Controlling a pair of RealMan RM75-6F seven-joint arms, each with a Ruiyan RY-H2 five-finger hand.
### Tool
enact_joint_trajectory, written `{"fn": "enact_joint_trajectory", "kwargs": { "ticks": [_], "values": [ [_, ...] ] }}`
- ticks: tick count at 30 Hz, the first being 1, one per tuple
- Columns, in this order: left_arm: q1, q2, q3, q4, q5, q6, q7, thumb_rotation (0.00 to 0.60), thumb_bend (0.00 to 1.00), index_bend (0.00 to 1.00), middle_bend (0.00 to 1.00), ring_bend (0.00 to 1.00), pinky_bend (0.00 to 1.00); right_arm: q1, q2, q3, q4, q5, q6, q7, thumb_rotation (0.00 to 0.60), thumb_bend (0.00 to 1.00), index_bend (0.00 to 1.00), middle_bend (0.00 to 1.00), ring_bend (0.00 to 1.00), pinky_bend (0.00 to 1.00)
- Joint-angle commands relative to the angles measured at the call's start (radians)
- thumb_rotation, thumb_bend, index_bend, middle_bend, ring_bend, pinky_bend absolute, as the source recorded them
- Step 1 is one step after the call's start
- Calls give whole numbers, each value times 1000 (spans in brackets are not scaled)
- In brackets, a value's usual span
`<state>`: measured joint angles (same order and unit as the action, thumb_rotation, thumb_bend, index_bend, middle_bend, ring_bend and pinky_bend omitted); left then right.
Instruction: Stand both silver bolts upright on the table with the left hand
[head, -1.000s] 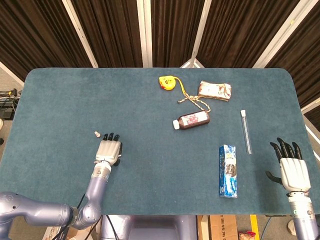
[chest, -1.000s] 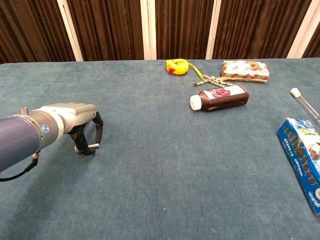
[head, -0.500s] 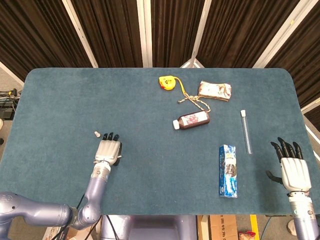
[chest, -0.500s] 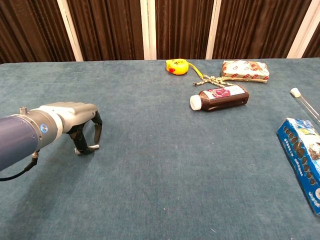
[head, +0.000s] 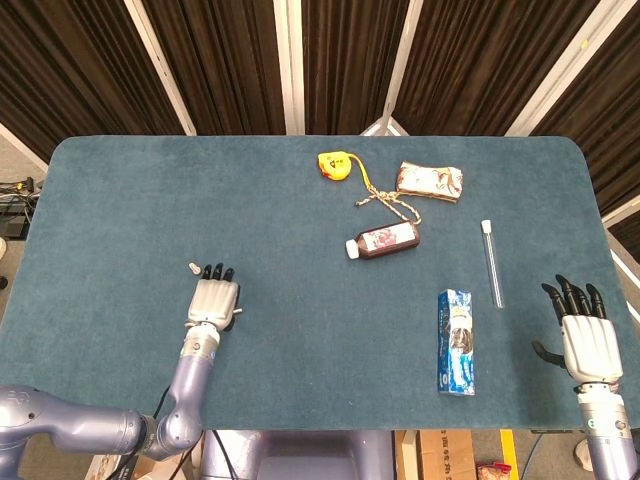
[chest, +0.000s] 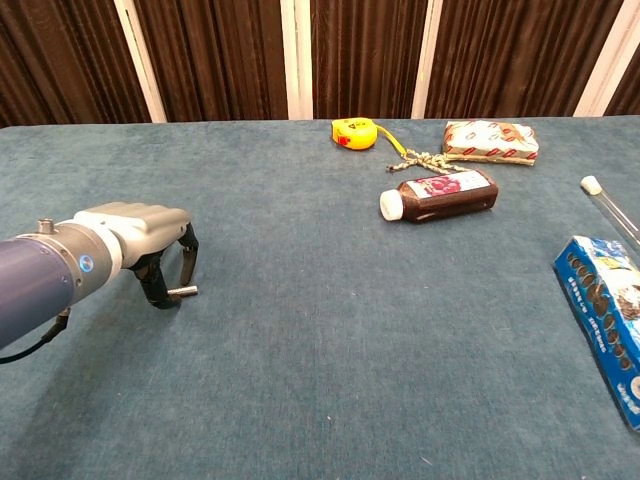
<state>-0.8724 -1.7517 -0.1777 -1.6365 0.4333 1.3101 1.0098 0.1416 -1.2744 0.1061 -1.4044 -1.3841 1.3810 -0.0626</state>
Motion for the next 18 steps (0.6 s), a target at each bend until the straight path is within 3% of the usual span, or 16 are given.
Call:
{"fn": "enact_joint_trajectory", "kwargs": {
  "ticks": [1, 18],
  "values": [
    [-1, -4, 0, 1, 1, 1, 5, 600, 459, 520, 119, 0, 0, 0, 0, 0, 0, 0, 0, 1, 600, 173, 162, 84, 121, 0],
    [-1, -36, -4, 31, 22, -4, 17, 600, 485, 537, 132, 0, 0, 0, 3, -1, 2, -1, -4, 12, 600, 172, 162, 84, 121, 0]
  ]
}}
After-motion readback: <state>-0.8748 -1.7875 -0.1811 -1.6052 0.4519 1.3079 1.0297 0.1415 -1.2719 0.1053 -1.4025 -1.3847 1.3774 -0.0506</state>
